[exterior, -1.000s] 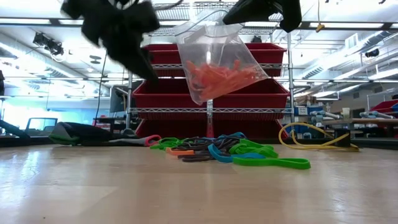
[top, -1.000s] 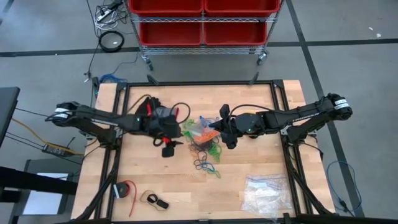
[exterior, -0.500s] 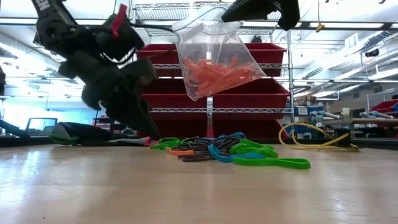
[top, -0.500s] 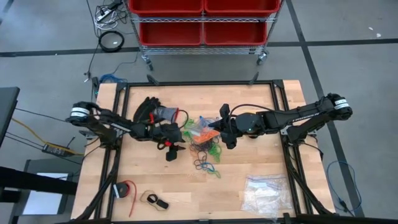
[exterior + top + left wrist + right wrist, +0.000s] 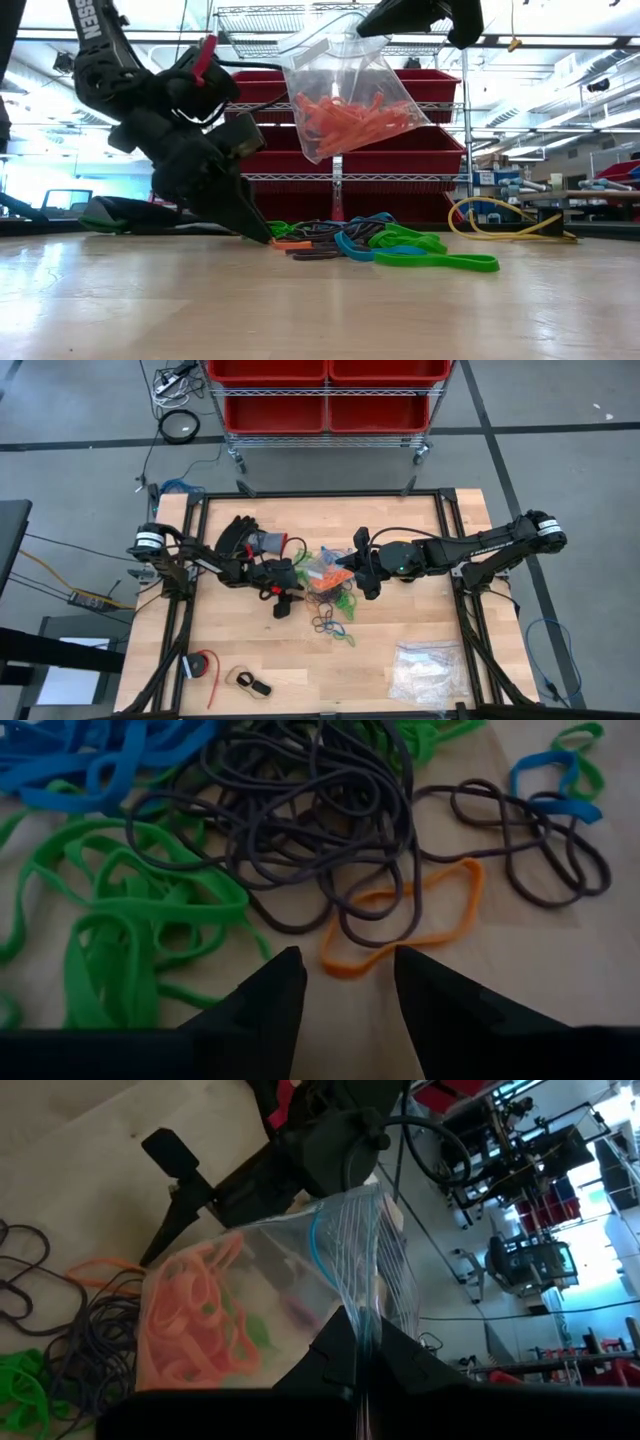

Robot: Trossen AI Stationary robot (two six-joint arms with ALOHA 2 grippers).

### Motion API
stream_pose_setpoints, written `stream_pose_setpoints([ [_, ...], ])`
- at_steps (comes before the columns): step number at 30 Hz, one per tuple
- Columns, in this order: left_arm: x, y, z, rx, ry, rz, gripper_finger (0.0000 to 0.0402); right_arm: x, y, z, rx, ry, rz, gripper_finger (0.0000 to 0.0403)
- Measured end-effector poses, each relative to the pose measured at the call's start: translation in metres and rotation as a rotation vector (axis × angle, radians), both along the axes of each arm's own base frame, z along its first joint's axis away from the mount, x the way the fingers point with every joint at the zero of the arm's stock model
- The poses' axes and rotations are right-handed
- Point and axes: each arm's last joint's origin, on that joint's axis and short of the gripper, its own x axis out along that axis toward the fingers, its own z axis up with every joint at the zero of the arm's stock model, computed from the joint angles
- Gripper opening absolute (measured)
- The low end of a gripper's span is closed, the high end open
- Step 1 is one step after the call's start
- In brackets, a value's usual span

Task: Sort rubber bands
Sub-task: Put the orange rubber band into the transparent zip bag

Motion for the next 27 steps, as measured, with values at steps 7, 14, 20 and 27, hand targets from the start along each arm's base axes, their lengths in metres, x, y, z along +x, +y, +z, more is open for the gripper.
stream_pose_setpoints([
  [7,0.001,0.001,0.0,0.06,0.01,-0.034,0.0099,0.0,0.0,0.0,0.002,-0.001,-0.001,0.0],
  [14,0.0,0.0,0.001,0.041,0.014,-0.074,0.0007,0.0,0.0,0.0,0.006,-0.001,-0.002,0.0],
  [20,-0.01,-0.007,0.016,-0.016,0.057,-0.117,0.0003,0.0,0.0,0.0,0.009,0.003,-0.004,0.0],
  [27,-0.032,-0.022,0.059,0.01,0.03,-0.125,0.0001,0.0,-0.001,-0.001,0.007,0.007,-0.007,0.0],
])
